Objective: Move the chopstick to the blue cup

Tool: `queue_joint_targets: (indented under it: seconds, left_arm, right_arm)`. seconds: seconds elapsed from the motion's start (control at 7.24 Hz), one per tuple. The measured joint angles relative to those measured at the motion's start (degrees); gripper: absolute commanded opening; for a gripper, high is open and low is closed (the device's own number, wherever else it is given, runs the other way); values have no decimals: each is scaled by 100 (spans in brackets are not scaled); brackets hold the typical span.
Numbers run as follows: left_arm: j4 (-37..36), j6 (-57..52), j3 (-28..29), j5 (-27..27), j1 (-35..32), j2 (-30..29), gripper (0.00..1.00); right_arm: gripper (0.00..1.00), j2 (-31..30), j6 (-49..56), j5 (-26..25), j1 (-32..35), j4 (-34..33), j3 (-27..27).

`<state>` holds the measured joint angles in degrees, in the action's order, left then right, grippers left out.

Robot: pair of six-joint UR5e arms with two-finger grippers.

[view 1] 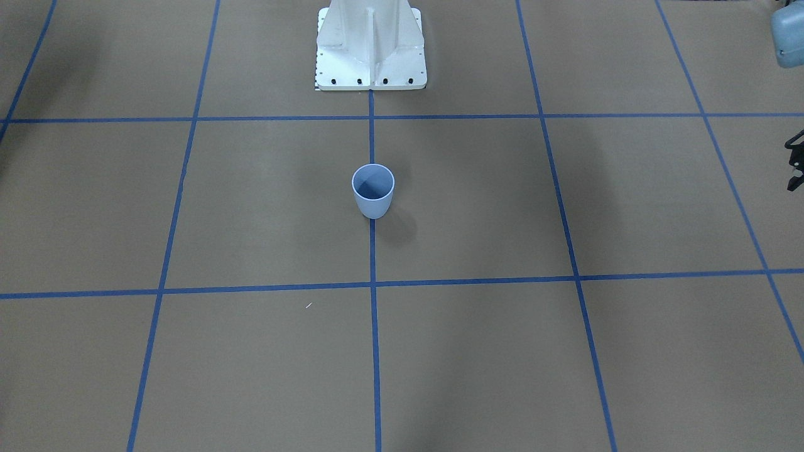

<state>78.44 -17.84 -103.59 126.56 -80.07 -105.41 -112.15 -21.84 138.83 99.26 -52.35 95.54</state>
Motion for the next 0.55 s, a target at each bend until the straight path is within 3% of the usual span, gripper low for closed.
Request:
queue_joint_targets:
  seconds: [0.41,0.55]
  left_arm:
    - [-4,0,-12,0,0,2,98]
    - [-4,0,-12,0,0,2,98]
  right_arm:
    - [26,31,-4,9,-3,-5,0]
    - [23,38,-5,12,-4,-8,-3]
